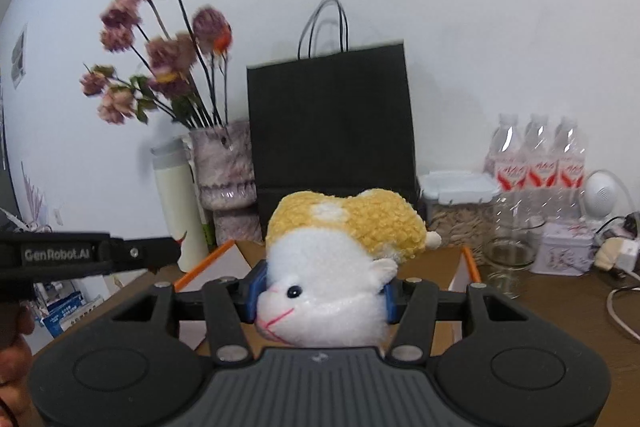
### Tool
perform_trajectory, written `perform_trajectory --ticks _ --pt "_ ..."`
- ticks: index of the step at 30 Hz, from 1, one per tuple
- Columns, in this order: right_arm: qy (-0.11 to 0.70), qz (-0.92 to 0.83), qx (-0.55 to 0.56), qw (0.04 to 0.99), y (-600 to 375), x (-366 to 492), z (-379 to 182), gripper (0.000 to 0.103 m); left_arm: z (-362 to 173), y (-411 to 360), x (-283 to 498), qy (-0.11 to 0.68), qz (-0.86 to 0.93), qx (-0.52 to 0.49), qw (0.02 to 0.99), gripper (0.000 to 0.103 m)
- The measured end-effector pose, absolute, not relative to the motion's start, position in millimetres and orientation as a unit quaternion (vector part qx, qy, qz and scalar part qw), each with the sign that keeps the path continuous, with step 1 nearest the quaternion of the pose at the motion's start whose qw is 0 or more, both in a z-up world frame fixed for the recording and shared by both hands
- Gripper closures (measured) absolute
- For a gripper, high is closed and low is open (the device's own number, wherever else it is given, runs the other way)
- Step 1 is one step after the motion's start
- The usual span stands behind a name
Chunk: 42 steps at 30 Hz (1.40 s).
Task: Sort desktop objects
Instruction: 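Carry both into the cardboard box and open both tools to release them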
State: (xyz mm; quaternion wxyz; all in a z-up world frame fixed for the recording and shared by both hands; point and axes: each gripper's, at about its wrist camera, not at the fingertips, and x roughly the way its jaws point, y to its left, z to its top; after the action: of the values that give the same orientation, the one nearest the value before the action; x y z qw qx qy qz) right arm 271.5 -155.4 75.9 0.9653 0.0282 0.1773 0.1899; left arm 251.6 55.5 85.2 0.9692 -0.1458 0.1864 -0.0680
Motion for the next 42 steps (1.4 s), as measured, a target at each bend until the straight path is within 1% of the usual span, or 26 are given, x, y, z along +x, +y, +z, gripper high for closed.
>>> perform_trajectory --ticks 3,8,14,22,26,27,28,29,30,31,32,33,34,38,42 --pt "0.202 0.187 0.017 0.961 -148 301 64 0.052 77 58 277 0.194 -0.061 -0.142 0.969 0.09" --pt "0.244 0.188 -0.004 0.951 -138 334 43 0.051 57 59 311 0.238 -0.049 -0.133 0.961 0.09" --pt "0.285 0.191 -0.024 0.939 -132 342 18 0.051 33 58 330 0.285 -0.05 -0.13 0.948 0.09" --pt "0.313 0.19 -0.026 0.93 -133 344 9 0.05 16 63 337 0.324 -0.036 -0.136 0.936 0.09" --pt "0.325 0.188 -0.041 0.926 -129 345 5 0.045 14 62 337 0.33 -0.033 -0.13 0.934 0.089" --pt "0.329 0.186 -0.043 0.925 -128 344 5 0.035 15 61 337 0.33 -0.033 -0.129 0.934 0.087" --pt "0.333 0.189 -0.043 0.923 -128 344 4 0.029 16 60 337 0.33 -0.034 -0.126 0.935 0.084" --pt "0.335 0.186 -0.042 0.923 -128 344 5 0.022 17 59 336 0.329 -0.034 -0.121 0.936 0.069" --pt "0.334 0.183 -0.042 0.924 -129 343 6 0.018 18 57 334 0.326 -0.034 -0.115 0.938 0.045" --pt "0.332 0.182 -0.042 0.925 -130 342 9 0.016 20 56 332 0.32 -0.032 -0.111 0.94 0.035" --pt "0.33 0.182 -0.041 0.925 -131 341 10 0.012 23 54 330 0.313 -0.031 -0.104 0.944 0.019" --pt "0.329 0.181 -0.039 0.926 -132 340 13 0.009 26 52 327 0.306 -0.031 -0.096 0.947 0.007" --pt "0.326 0.18 -0.037 0.927 -133 339 16 0.008 29 50 324 0.299 -0.029 -0.087 0.95 0.001" --pt "0.31 0.174 -0.037 0.934 -138 331 28 0.0 37 47 317 0.283 -0.015 -0.071 0.956 0.0" --pt "0.294 0.171 -0.041 0.939 -143 322 36 0.0 42 47 310 0.273 -0.009 -0.063 0.96 0.0"
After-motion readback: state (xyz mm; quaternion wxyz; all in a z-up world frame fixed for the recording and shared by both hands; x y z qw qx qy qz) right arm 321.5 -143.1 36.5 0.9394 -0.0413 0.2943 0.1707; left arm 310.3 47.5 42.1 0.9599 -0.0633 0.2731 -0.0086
